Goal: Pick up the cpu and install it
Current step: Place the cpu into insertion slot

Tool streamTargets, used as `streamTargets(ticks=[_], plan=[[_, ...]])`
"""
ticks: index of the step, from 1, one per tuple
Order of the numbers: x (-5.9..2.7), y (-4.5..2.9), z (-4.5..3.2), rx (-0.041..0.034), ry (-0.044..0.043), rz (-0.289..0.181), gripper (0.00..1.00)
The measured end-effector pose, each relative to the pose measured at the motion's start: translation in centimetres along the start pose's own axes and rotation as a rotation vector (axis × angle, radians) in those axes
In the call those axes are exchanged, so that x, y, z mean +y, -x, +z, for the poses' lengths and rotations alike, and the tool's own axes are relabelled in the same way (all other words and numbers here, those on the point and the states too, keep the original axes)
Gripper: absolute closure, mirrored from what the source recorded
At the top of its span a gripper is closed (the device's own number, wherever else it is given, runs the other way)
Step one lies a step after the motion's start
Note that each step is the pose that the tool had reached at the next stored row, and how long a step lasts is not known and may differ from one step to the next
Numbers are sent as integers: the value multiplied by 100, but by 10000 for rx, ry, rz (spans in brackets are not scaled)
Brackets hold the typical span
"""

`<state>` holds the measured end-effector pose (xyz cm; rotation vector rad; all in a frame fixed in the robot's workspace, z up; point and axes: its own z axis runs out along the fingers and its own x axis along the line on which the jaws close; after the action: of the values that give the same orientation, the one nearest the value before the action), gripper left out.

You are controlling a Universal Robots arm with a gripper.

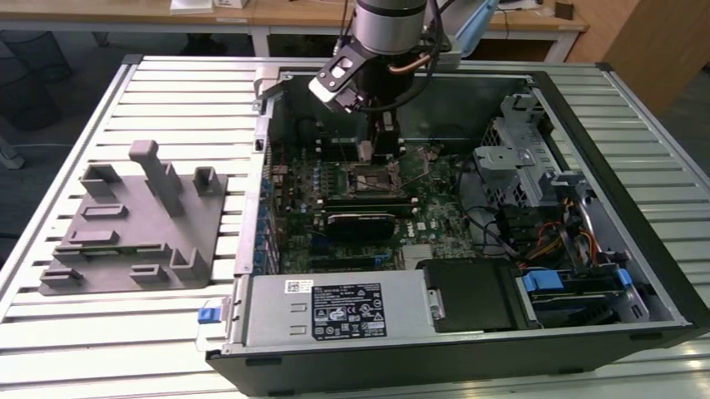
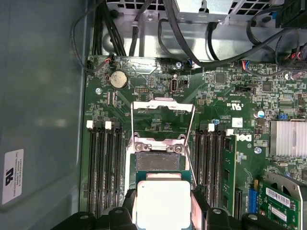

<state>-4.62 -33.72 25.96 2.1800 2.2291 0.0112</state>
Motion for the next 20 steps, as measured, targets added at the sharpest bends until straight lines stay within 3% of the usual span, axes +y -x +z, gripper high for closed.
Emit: streamTargets(ticks=[20], plan=[[-1,0,31,0,-1,0,47]])
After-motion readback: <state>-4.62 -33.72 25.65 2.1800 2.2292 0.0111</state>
